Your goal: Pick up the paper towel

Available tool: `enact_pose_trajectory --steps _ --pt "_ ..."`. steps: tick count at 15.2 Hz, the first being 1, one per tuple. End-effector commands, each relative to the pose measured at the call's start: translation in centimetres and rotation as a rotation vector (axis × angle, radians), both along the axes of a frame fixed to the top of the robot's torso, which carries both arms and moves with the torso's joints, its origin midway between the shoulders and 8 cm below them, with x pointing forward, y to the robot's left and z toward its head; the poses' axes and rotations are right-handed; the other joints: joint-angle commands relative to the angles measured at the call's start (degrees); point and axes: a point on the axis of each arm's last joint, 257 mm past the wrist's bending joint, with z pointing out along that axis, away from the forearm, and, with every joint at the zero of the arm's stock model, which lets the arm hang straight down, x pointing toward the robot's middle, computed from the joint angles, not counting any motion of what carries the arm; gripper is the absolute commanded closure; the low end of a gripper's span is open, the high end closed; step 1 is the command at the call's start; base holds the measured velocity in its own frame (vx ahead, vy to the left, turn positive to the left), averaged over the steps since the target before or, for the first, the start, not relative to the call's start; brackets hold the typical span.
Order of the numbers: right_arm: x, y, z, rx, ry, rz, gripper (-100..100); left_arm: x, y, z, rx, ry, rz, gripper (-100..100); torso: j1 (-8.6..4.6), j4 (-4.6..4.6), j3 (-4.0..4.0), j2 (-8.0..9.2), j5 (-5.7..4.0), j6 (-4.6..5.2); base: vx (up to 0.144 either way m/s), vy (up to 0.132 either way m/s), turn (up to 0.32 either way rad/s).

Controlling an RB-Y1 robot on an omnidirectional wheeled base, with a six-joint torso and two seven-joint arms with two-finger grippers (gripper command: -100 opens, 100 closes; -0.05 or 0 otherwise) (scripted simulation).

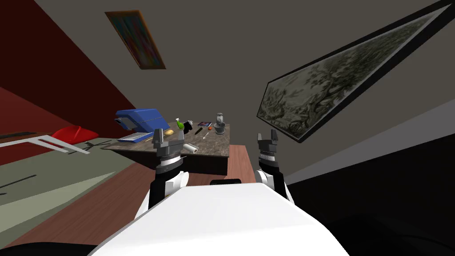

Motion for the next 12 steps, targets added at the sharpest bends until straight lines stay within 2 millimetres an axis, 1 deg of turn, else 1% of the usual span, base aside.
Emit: enact_pose_trajectory --steps 1,6,7,9,10,12 --pt "0.0 0.0 0.0 0.000 0.000 0.000 0 0.2 -0.2 -0.2 0.028 0.019 -0.013 -100 0.00 0.00 0.00 0.00 0.00 0.00 -0.005 0.007 -0.058" --pt "0.0 0.0 0.0 0.000 0.000 0.000 0 0.9 -0.2 -1.2 0.078 0.084 -0.033 -100 0.19 0.02 0.06 0.10 0.04 0.02 -0.020 0.034 -0.111" --pt "0.0 0.0 0.0 0.000 0.000 0.000 0 1.2 0.0 -1.7 0.090 0.113 -0.036 -100 0.21 0.02 0.06 0.12 0.04 0.01 -0.030 0.042 -0.136" --pt "0.0 0.0 0.0 0.000 0.000 0.000 0 1.7 0.6 -2.9 0.108 0.180 -0.037 -100 0.25 0.03 0.08 0.15 0.05 0.03 -0.045 0.062 -0.255" --pt "0.0 0.0 0.0 0.000 0.000 0.000 0 1.7 0.6 -2.9 0.108 0.180 -0.037 -100 0.30 0.04 0.11 0.20 0.06 0.04 -0.048 0.064 -0.202" --pt "0.0 0.0 0.0 0.000 0.000 0.000 0 2.2 1.6 -4.3 0.116 0.253 -0.032 -100 0.32 0.04 0.11 0.20 0.07 0.02 -0.042 0.073 -0.220"
